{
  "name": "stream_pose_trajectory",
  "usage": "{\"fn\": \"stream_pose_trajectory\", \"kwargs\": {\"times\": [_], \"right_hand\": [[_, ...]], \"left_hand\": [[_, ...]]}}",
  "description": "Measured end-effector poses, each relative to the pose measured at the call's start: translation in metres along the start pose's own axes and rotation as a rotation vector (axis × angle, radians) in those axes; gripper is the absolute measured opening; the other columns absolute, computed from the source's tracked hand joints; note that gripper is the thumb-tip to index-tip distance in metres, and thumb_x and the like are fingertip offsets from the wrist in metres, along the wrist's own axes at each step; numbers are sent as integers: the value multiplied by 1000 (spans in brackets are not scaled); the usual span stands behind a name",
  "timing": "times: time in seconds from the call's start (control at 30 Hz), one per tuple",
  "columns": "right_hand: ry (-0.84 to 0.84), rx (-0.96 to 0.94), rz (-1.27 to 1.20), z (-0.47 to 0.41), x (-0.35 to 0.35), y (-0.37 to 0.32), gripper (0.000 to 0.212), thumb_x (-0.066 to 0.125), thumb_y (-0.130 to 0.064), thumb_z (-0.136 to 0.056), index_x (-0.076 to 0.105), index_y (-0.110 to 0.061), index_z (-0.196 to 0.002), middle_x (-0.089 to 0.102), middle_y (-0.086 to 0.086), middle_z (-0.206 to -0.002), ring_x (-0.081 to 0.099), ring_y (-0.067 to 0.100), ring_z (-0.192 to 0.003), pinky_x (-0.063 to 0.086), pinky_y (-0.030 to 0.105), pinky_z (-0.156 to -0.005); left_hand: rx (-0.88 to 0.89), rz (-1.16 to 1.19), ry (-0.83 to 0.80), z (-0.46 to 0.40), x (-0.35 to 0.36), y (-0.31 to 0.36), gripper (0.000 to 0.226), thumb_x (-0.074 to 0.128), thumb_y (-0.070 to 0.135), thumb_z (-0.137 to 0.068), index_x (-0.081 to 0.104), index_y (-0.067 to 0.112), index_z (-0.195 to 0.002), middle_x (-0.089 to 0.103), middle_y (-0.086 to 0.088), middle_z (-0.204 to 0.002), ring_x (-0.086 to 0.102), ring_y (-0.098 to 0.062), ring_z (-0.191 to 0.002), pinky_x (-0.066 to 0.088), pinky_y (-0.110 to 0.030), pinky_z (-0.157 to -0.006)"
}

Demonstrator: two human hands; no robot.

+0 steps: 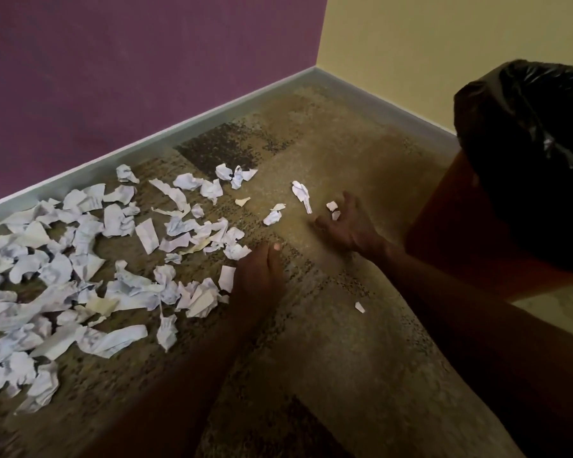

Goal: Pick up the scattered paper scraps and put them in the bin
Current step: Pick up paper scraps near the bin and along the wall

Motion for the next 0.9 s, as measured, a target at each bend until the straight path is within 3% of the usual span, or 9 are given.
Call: {"fn": "stream_pose_trajectory", "kwargs": {"times": [0.1, 0.17, 0.27, 0.37, 0.43, 0.53, 0.7, 0.8, 0.9], "right_hand": [[-10, -5, 106, -12, 18, 12, 110, 57, -77, -71, 14, -16, -152, 18, 14, -158, 12, 34, -147, 15, 51, -119], [-6, -38, 116, -20, 26, 0, 111, 53, -79, -73, 7, -18, -154, 9, 16, -161, 2, 34, -149, 6, 51, -120], [-21, -135, 72, -33, 39, -33, 108, 52, -79, -76, 7, -20, -155, 6, 12, -162, 2, 30, -150, 6, 51, -120], [-93, -257, 86, -38, 66, -66, 99, 45, -83, -73, 22, -27, -152, 14, 8, -161, 10, 28, -149, 9, 56, -118], [-87, -366, 113, -31, 86, -78, 79, 51, -71, -81, 41, -23, -143, 30, 11, -155, 24, 29, -143, 20, 53, -117], [-6, -594, 106, -8, 100, -78, 40, 53, -32, -95, 58, -9, -127, 48, 17, -138, 46, 33, -126, 41, 47, -104], [-55, -779, 239, 21, 78, -54, 33, 42, -22, -101, 56, -16, -130, 48, 9, -138, 47, 25, -125, 43, 36, -102], [-61, -815, 290, 40, 50, -40, 31, 42, -21, -97, 62, -14, -120, 55, 7, -123, 51, 22, -112, 46, 35, -92], [-28, -750, 299, 54, 26, -21, 23, 49, -13, -93, 68, -13, -107, 60, 4, -112, 54, 19, -104, 48, 32, -85]], "left_hand": [[9, -68, 12, 1, 5, -3, 33, 34, 31, -102, 49, 18, -76, 40, 8, -63, 36, -8, -56, 29, -23, -57], [29, -56, 63, 3, 1, 0, 29, 36, 28, -101, 43, 23, -74, 34, 11, -62, 30, -6, -54, 21, -19, -57], [-1, -12, 84, 1, 1, 1, 30, 32, 33, -100, 38, 25, -72, 36, 10, -60, 36, -11, -52, 21, -22, -56], [-39, 24, 56, 1, -2, 1, 32, 32, 34, -99, 44, 22, -73, 40, 10, -61, 41, -12, -55, 28, -25, -56], [-45, 56, -6, 1, -2, -3, 26, 40, 25, -98, 54, 15, -78, 41, 12, -62, 43, -10, -60, 30, -17, -56], [-55, 100, -69, 3, -2, -6, 23, 45, 20, -97, 58, 8, -83, 47, 9, -65, 46, -12, -64, 33, -16, -59], [82, -36, 115, 3, -2, 3, 27, 40, 24, -99, 43, 23, -73, 36, 11, -63, 38, -11, -53, 27, -23, -56], [103, -108, 21, 10, 1, -7, 26, 47, 22, -101, 63, 8, -86, 58, 3, -72, 58, -14, -62, 42, -22, -60], [182, -177, -32, 12, 3, -8, 22, 56, 15, -97, 71, -1, -100, 67, -10, -83, 63, -19, -70, 48, -27, -62]]}}
Point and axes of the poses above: each hand's wrist, its own z-axis away from the middle knuckle, its own x-axis out of the palm, y = z × x, the point moved 5 cm from there along -z, towards the middle knuckle
